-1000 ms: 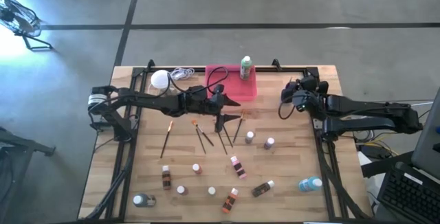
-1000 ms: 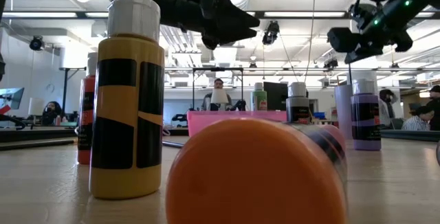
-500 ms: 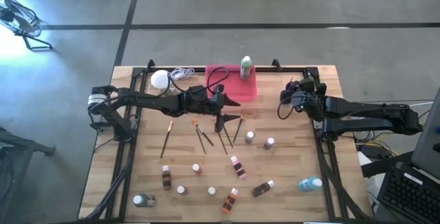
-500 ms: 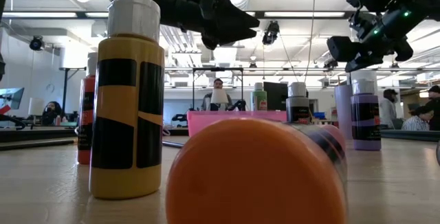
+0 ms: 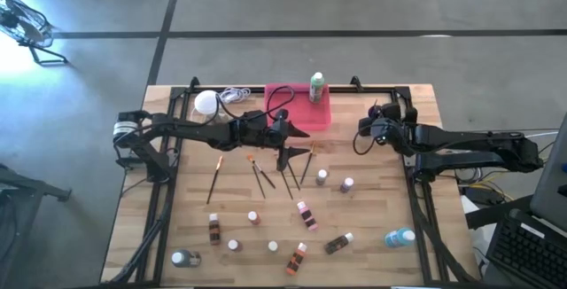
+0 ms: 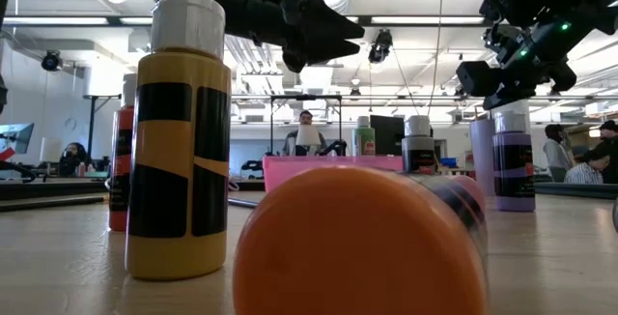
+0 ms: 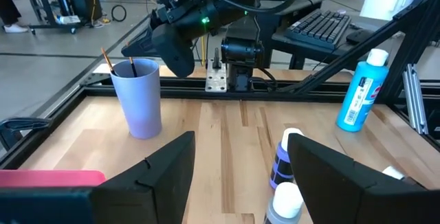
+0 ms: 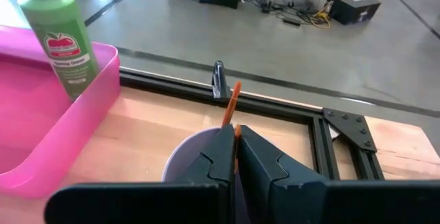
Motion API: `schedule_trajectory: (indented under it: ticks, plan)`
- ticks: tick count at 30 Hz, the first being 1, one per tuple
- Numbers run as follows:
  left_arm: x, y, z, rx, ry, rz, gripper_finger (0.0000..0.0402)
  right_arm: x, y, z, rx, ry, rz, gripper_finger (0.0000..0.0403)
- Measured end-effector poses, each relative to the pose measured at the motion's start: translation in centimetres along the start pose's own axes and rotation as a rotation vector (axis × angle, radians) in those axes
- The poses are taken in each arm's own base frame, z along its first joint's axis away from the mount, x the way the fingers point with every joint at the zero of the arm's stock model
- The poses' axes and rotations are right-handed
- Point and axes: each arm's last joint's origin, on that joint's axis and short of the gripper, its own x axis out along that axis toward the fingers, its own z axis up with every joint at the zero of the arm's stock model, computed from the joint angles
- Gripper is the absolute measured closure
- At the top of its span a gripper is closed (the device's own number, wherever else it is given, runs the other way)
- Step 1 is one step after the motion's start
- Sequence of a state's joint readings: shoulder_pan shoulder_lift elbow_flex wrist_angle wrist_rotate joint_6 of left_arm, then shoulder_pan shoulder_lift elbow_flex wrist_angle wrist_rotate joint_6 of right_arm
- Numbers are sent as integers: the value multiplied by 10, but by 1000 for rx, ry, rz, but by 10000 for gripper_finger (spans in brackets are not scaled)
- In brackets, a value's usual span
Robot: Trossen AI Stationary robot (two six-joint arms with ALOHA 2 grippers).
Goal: Pick & Place Paint Supplies
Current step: Put the black gold paint brush into the violet cup
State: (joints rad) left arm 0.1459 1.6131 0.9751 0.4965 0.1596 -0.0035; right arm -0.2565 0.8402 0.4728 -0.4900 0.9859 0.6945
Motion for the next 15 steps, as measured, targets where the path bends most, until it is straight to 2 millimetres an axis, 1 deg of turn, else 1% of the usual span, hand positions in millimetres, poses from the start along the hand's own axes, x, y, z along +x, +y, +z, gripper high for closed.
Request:
schedule_trajectory:
  ticks: [4, 12, 15]
  plan:
    - [0, 0, 0, -14, 1, 0, 163, 0, 0, 0, 1, -1, 0, 368]
    - [0, 0, -1, -15, 7, 0, 163, -1, -1, 1, -24, -3, 1, 286]
    - [0, 0, -1, -15, 8, 0, 163, -4, 0, 11, -56, -23, 9, 262]
